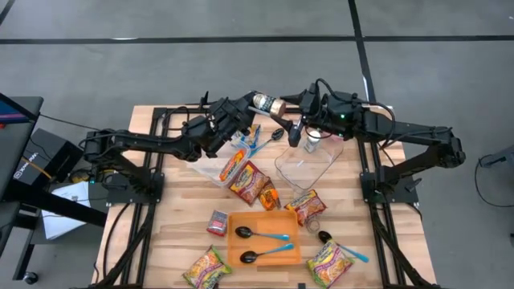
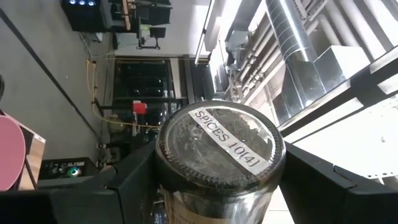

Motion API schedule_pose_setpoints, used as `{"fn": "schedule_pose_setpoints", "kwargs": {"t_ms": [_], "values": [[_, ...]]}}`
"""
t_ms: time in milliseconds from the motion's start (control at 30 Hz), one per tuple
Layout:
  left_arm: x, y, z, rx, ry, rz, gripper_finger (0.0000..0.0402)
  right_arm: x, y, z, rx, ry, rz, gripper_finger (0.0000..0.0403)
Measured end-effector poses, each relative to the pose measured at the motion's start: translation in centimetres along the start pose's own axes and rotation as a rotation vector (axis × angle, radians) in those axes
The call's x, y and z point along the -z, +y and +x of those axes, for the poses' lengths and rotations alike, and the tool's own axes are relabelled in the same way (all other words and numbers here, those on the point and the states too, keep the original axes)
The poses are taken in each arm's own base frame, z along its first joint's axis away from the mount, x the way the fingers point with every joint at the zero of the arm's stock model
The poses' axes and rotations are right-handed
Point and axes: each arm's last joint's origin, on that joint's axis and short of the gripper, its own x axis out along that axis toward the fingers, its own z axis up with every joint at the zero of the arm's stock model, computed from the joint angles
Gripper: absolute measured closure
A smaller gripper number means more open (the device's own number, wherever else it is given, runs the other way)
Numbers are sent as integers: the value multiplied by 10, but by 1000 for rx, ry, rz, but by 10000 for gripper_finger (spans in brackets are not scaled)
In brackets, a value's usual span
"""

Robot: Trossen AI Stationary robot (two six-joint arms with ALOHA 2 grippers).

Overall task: Pick & Place Food Item
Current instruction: Put the gold seasoning bottle into the transparent bin

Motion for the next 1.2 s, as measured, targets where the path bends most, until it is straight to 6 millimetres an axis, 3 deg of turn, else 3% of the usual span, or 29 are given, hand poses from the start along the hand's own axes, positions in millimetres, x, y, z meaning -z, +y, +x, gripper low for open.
{"fn": "schedule_pose_setpoints", "kwargs": {"t_ms": [167,500,567,700,967,1200], "values": [[0,2,0,-9,-10,9,132,4,1,3,16,34,9,138],[0,3,0,-19,1,32,132,4,1,3,47,37,7,139],[0,3,0,-32,4,73,108,5,1,3,47,39,5,139],[2,9,0,-74,71,202,21,5,-1,4,92,42,11,139],[4,16,0,-103,193,287,71,8,-4,0,113,77,21,139],[5,4,-5,-11,350,469,80,15,-27,-13,204,180,98,139]]}}
